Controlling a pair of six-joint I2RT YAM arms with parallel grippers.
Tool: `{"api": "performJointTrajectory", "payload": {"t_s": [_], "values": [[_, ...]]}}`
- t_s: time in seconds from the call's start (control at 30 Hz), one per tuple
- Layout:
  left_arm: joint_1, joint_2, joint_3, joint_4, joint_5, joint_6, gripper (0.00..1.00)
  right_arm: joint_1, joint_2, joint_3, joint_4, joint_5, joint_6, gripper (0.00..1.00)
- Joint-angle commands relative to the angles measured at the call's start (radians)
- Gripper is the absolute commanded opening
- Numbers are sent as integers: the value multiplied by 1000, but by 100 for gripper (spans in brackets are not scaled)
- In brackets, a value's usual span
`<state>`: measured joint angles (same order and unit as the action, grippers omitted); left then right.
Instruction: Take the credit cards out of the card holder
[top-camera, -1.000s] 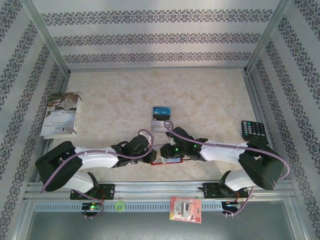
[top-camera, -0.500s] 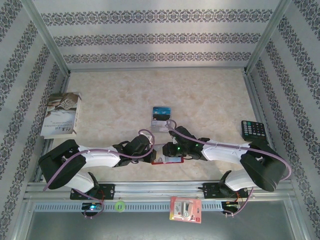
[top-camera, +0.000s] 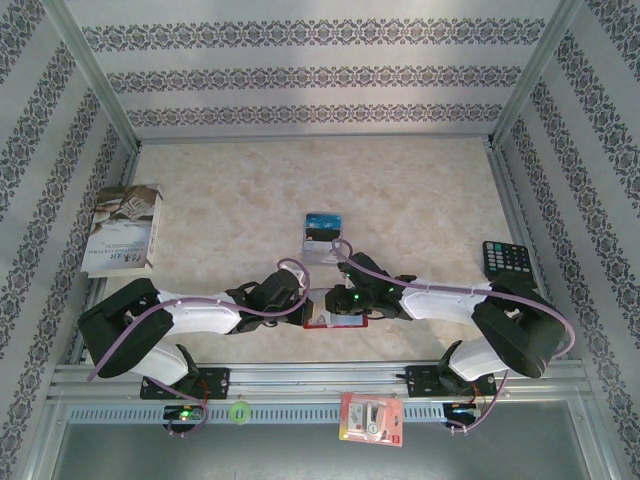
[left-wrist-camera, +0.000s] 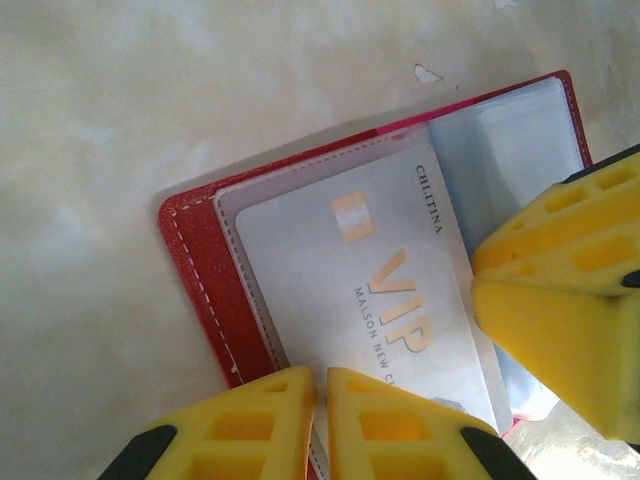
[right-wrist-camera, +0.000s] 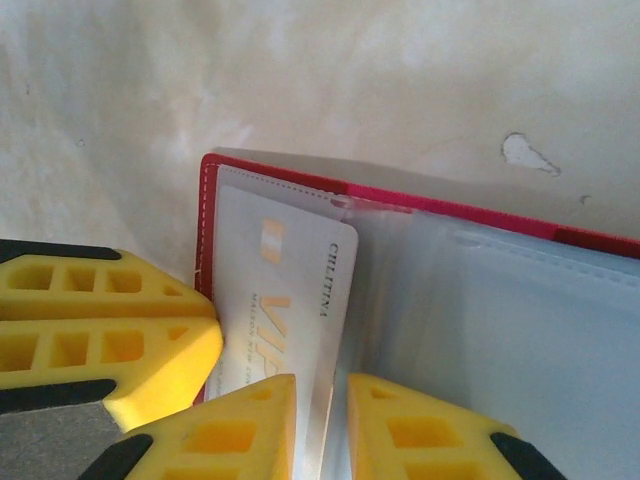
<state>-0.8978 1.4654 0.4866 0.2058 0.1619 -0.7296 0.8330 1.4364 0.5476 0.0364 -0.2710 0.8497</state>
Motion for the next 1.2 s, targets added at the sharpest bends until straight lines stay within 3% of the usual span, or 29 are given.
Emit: {"api": "performJointTrajectory", "payload": {"t_s": [0.0, 0.23, 0.4, 0.87, 1.17], "values": [[11, 29, -38, -48, 8, 4, 14, -4, 16, -7, 9, -6, 19, 21], [13, 36, -36, -42, 13, 5, 12, -5, 26, -12, 58, -42, 29, 14], [16, 32, -37, -42, 12, 4, 11, -5, 5, -27, 63, -21, 40, 0], [31, 39, -60, -20, 22, -1, 6, -6, -221, -80, -172, 173, 50, 0], [36, 22, -50, -34, 24, 14, 7, 30, -288, 15, -359, 286, 3, 0]]}}
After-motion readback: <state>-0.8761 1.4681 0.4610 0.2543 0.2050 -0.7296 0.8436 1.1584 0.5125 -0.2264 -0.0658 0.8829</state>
